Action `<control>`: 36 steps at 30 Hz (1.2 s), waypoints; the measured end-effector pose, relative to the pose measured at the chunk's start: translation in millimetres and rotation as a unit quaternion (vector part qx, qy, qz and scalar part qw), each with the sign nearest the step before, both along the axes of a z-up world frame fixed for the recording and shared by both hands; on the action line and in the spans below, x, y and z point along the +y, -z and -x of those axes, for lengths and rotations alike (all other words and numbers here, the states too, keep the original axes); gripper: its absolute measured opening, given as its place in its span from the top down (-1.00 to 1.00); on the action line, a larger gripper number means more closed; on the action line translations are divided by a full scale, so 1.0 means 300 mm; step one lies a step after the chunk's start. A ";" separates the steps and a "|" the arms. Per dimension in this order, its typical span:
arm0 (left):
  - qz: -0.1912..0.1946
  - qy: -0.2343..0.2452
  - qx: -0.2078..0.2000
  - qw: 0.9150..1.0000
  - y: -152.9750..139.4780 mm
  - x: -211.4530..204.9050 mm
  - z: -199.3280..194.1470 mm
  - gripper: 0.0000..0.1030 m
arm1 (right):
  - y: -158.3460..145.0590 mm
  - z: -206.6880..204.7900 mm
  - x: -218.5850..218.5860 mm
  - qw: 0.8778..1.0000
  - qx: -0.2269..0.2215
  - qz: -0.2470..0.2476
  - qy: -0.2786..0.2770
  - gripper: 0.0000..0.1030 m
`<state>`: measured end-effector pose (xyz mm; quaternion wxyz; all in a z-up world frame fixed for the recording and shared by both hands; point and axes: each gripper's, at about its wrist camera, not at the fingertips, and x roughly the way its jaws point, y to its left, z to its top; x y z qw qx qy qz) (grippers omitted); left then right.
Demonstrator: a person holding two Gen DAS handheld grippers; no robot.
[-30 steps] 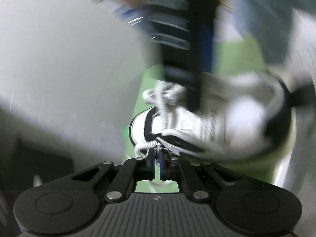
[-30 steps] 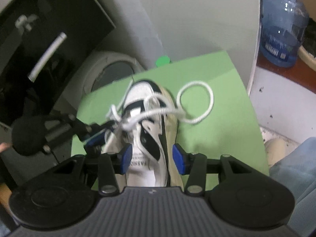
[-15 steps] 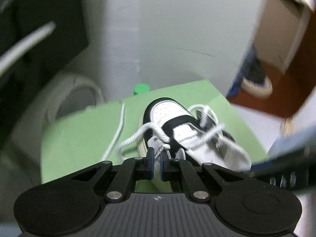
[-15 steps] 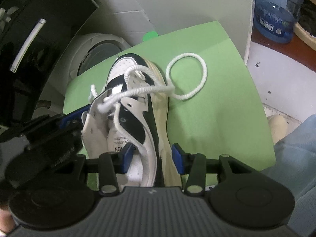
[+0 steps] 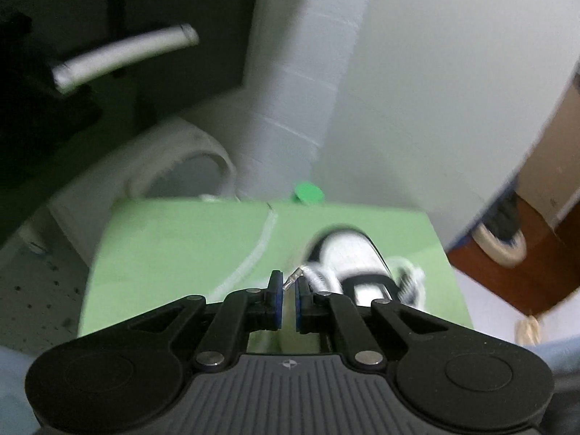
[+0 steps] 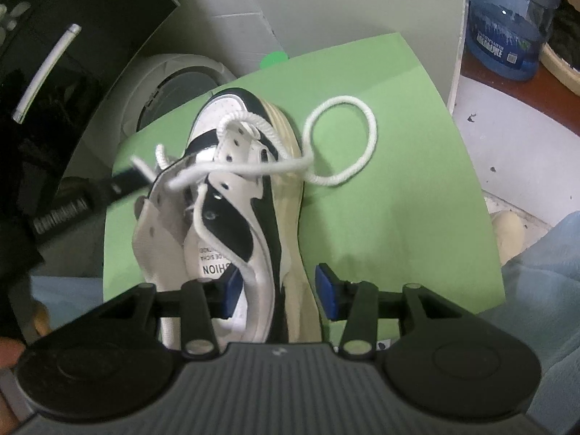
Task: Lace up shoes with both hands
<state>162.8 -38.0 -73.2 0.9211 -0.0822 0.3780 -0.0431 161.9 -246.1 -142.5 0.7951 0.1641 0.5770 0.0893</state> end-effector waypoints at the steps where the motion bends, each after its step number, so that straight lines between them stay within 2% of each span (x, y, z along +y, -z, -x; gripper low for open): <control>1: -0.005 -0.007 -0.011 1.000 -0.012 0.005 0.003 0.89 | 0.001 0.000 0.000 1.000 0.000 0.001 -0.001 0.07; 3: -0.012 -0.019 -0.039 0.999 -0.058 0.021 0.008 0.89 | 0.003 -0.002 0.000 1.000 0.000 0.001 -0.002 0.07; 6: -0.023 -0.022 -0.107 0.994 -0.194 0.051 0.030 0.89 | 0.006 -0.005 -0.001 1.000 0.001 0.002 0.000 0.07; 11: -0.006 -0.027 -0.180 0.983 -0.392 0.119 0.069 0.89 | 0.006 -0.007 0.003 1.000 0.002 0.005 0.001 0.07; 18: 0.007 -0.042 -0.279 0.959 -0.687 0.232 0.143 0.89 | 0.007 -0.005 0.011 1.000 -0.004 0.014 -0.005 0.06; 24: 0.007 -0.058 -0.360 0.931 -0.952 0.353 0.219 0.89 | 0.005 -0.004 0.018 1.000 -0.008 0.022 -0.008 0.06; 27: 0.008 -0.068 -0.392 0.917 -1.066 0.409 0.250 0.89 | 0.003 -0.003 0.022 1.000 -0.011 0.027 -0.010 0.06; 31: 0.012 -0.083 -0.413 0.907 -1.170 0.474 0.280 0.89 | 0.003 -0.002 0.025 0.999 -0.012 0.031 -0.011 0.05; 36: 0.019 -0.083 -0.406 0.910 -1.200 0.486 0.275 0.89 | 0.002 0.002 0.029 0.999 -0.015 0.036 -0.013 0.02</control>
